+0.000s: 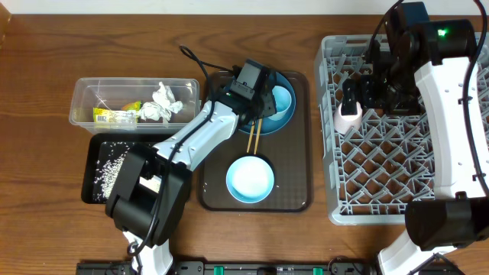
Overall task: Sort waste into correct bins and load items into the dishwasher rack
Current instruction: 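Move the left gripper to the light-blue cup and grasp it, then lift the light-blue cup and hold it toward the right gripper, then grasp the light-blue cup with the right gripper and release the left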
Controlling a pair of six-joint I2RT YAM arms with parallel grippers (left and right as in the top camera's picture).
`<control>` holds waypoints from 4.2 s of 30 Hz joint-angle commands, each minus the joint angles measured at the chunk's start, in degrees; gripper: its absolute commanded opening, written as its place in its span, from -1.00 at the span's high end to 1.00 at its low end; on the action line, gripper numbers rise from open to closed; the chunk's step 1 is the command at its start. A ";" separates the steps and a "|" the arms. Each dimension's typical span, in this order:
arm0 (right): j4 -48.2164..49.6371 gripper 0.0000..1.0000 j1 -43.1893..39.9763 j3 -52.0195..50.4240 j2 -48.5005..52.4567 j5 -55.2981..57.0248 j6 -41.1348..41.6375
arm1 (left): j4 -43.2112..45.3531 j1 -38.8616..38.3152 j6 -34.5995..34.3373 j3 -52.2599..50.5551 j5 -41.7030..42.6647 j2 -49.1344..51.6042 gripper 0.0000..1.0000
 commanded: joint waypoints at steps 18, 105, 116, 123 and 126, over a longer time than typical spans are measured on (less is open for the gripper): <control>1.16 -0.99 0.87 0.31 -0.20 -0.20 0.63 | -1.97 5.07 -1.36 0.39 8.22 -9.49 0.87; 9.11 0.53 4.52 -0.04 -0.22 -52.11 -36.02 | -21.11 19.67 12.41 0.15 45.99 -27.10 -0.18; 13.42 0.63 3.37 -0.04 -0.22 -8.44 -8.85 | -21.16 19.67 12.41 0.15 41.35 -27.10 -0.77; 9.81 0.59 0.24 -0.04 -0.17 13.68 4.50 | -21.14 19.67 12.41 0.15 40.00 -27.10 -0.86; 9.77 0.60 -2.14 -0.04 -0.15 14.21 4.59 | -21.16 19.67 12.41 0.15 38.62 -27.10 -0.91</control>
